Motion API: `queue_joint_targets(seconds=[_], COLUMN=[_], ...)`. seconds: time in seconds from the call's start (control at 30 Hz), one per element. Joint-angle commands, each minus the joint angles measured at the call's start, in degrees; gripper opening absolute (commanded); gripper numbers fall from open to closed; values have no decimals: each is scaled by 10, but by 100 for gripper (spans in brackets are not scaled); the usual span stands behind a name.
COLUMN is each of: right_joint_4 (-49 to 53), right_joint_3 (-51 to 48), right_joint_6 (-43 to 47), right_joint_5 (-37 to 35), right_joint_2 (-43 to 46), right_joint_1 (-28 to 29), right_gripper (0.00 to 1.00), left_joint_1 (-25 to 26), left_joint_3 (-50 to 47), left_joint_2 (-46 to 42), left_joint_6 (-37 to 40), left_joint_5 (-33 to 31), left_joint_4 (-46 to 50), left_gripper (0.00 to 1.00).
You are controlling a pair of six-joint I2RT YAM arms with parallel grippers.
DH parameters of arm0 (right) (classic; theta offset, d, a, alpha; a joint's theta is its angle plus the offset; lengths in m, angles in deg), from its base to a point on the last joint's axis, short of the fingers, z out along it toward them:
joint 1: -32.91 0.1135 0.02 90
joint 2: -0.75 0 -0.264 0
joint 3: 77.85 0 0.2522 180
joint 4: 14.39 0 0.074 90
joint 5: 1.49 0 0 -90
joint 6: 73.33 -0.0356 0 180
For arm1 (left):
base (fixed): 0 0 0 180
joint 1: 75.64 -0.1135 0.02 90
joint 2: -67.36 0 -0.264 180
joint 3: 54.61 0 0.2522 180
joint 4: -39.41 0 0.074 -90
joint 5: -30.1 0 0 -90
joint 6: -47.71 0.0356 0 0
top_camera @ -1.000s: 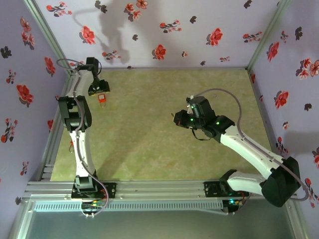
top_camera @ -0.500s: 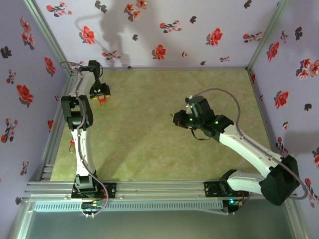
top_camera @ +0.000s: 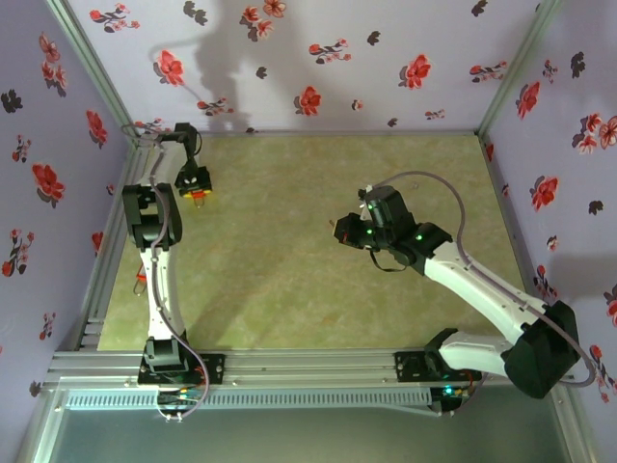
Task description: Unlock with the key
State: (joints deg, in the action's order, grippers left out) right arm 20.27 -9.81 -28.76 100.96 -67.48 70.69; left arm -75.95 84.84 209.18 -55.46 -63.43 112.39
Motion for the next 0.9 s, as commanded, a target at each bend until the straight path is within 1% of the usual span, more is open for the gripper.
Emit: queue_joint_targets(seconds=[0.0, 0.13, 0.2, 0.27, 0.37, 0.47, 0.5, 0.53, 0.6, 0.63, 0.7, 0.87], right_joint_4=[-17, -16, 6, 54, 131, 180, 196, 216, 252, 266, 281, 254], right_joint_3=[-3, -7, 0, 20, 53, 77, 88, 103, 130, 141, 156, 143], right_joint_6=[-2, 3, 19, 44, 81, 113, 129, 147, 179, 192, 202, 193], right_joint_5=[2, -1, -10, -20, -21, 44, 77, 97, 113, 124, 145, 222], right_joint_2=[16, 15, 14, 13, 18, 20, 18, 15, 13, 14, 16, 25], right_joint_1=[4, 4, 2, -6, -41, -106, -127, -141, -147, -147, -149, -146], right_gripper=[0, 0, 0, 0, 0, 0, 0, 0, 0, 0, 0, 0], left_joint_1=[-5, -4, -2, 2, 19, 63, 85, 108, 152, 177, 211, 297], left_joint_3=[15, 8, -12, -58, -171, -331, -382, -439, -528, -566, -590, -605], left_joint_2=[17, 10, -11, -57, -172, -319, -362, -409, -485, -515, -553, -612], left_joint_6=[3, 17, 35, 62, 130, 234, 285, 357, 489, 550, 621, 723], left_joint_5=[-13, -7, 6, 25, 67, 131, 159, 191, 245, 257, 276, 277], left_joint_4=[17, 12, -6, -49, -171, -330, -383, -425, -481, -501, -494, -460], left_gripper=[41, 37, 35, 34, 30, 28, 27, 25, 21, 20, 18, 14])
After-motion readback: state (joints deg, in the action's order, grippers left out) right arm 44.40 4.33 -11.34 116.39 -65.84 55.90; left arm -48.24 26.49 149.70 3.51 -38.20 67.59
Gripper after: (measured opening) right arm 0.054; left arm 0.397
